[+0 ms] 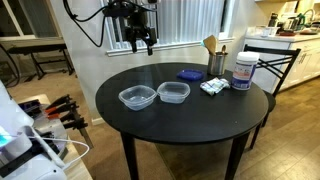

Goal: Stack the clear bowls together.

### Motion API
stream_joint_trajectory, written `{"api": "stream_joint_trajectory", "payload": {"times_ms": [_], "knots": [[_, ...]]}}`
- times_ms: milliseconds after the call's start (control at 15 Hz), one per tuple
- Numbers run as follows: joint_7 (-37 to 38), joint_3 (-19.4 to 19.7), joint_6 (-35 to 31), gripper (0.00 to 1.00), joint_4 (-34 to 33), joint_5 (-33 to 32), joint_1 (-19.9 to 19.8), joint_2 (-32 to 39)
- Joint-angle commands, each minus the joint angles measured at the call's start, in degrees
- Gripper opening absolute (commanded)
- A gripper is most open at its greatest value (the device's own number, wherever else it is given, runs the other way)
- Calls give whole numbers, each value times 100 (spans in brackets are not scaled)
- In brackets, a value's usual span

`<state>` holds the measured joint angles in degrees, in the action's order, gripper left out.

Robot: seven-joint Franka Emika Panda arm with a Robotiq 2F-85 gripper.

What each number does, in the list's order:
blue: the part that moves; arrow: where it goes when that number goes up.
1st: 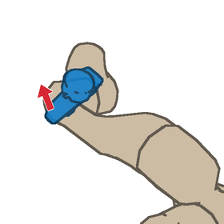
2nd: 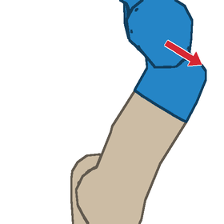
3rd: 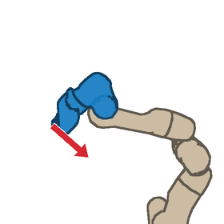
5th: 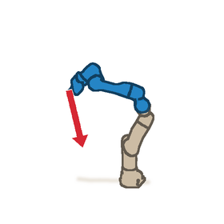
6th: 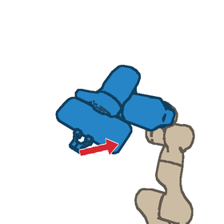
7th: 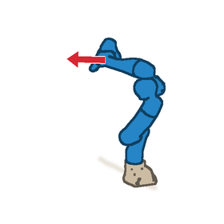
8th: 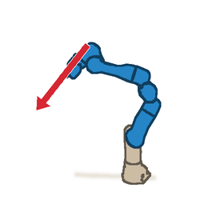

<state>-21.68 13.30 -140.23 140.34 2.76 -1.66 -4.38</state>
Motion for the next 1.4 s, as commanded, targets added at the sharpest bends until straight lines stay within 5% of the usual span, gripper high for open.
{"api": "stream_joint_trajectory", "payload": {"times_ms": [0, 200, 600, 1333], "knots": [[-1, -181, 18, 100, -5, 12, -181, -4], [49, -201, -124, 100, -8, 128, -180, 99], [13, -537, -722, 100, -400, 798, -180, 1435], [1001, -800, -745, 100, -1700, 5, -279, 3515]]}}
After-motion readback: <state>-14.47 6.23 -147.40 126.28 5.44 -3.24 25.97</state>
